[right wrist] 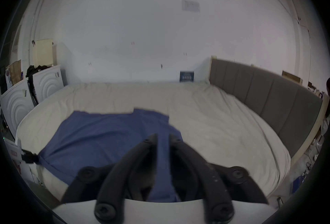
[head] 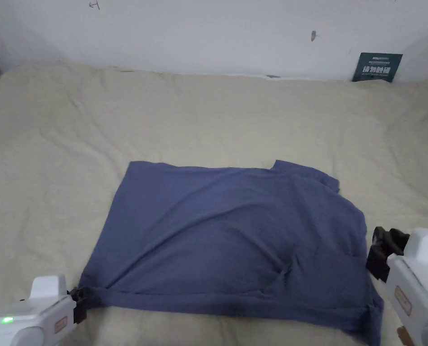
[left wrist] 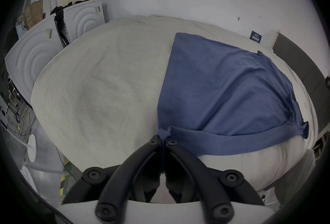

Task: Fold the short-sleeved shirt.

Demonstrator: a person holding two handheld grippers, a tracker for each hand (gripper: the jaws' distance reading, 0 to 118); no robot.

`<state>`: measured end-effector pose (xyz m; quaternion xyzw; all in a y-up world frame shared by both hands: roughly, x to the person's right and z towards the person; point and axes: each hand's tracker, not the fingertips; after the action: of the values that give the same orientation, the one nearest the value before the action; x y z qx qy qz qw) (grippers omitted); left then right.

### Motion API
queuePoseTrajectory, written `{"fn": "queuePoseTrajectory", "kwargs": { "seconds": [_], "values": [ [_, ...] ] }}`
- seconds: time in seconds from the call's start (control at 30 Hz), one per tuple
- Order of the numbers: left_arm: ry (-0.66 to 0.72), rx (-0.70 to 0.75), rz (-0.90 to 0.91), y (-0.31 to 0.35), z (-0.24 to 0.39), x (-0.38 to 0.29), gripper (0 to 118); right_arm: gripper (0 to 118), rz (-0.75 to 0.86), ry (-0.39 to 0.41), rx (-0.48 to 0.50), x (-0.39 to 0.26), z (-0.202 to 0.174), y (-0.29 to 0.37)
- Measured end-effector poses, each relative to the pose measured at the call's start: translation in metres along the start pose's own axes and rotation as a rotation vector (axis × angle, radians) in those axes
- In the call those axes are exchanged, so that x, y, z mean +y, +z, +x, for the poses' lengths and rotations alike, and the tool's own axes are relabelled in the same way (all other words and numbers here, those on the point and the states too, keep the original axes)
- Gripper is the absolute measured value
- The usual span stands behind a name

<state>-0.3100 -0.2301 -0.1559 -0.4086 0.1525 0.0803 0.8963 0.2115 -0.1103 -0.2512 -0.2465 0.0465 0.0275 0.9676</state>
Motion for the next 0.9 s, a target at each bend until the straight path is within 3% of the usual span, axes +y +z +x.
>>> {"fn": "queuePoseTrajectory", "kwargs": {
  "seconds": [0.1,0.13,0.17,0.27,0.33,0.4,0.5,0.6,0.63,0.9],
  "values": [
    [0.012,-0.017,0.023,0.008,-0.002,0.005,4,78,-0.16,-0.036,-0.026,-0.029,0.013,-0.016],
    [0.011,-0.018,0.028,0.01,-0.002,0.007,4,100,-0.211,-0.045,-0.031,-0.038,0.015,-0.022],
    [0.011,-0.02,0.032,0.013,-0.002,0.009,4,110,-0.27,-0.047,-0.037,-0.048,0.018,-0.028],
    [0.003,-0.019,0.043,0.016,0.0,0.012,4,110,-0.346,-0.073,-0.033,-0.078,0.022,-0.039],
    [0.0,-0.021,0.042,0.017,0.0,0.014,4,110,-0.399,-0.039,-0.034,-0.092,0.021,-0.045],
    [-0.003,-0.021,0.043,0.017,0.002,0.015,4,105,-0.42,-0.021,-0.032,-0.101,0.018,-0.051],
    [-0.009,-0.022,0.039,0.018,0.005,0.017,4,72,-0.446,-0.022,-0.007,-0.112,0.02,-0.061],
    [-0.011,-0.019,0.04,0.018,0.006,0.018,4,28,-0.466,-0.05,0.03,-0.119,0.022,-0.064],
    [-0.009,-0.019,0.04,0.017,0.006,0.019,4,7,-0.448,-0.079,0.04,-0.118,0.024,-0.06],
    [0.04,-0.025,0.096,0.019,0.0,0.05,4,5,-0.289,-0.017,0.053,-0.062,0.038,-0.04]
  ]
}}
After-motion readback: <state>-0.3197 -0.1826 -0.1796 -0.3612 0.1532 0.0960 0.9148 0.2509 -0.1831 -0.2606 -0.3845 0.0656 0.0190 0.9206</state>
